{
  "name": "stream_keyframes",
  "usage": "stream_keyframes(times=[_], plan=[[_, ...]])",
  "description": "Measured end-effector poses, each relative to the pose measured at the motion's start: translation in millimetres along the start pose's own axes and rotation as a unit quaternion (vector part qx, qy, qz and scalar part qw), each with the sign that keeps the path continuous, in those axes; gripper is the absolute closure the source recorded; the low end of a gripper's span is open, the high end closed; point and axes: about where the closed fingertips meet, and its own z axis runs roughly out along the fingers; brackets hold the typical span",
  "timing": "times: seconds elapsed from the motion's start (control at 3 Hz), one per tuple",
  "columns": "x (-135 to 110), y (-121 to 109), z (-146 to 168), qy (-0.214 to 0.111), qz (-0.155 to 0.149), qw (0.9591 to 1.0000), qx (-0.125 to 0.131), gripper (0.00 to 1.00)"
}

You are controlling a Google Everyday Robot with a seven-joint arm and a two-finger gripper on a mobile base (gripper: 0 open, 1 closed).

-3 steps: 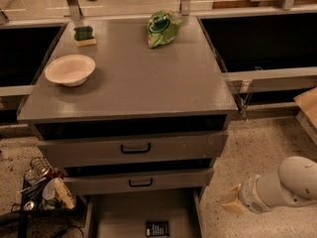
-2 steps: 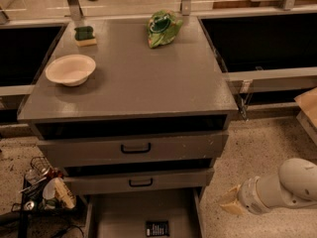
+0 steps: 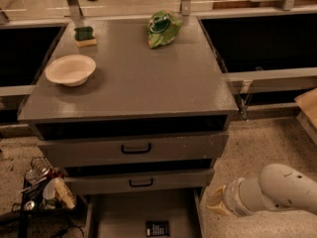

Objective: Pick rxbar blueberry from bottom drawer and place on counter

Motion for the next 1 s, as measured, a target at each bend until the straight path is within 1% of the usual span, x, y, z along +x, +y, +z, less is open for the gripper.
stream_keyframes(times=[0.33,1.0], plan=[[4.1,2.6,2.9,0.011,-0.005,0.9992,0.038,1.00],[5.5,7.2,8.4,0.011,-0.004,0.9993,0.036,1.00]])
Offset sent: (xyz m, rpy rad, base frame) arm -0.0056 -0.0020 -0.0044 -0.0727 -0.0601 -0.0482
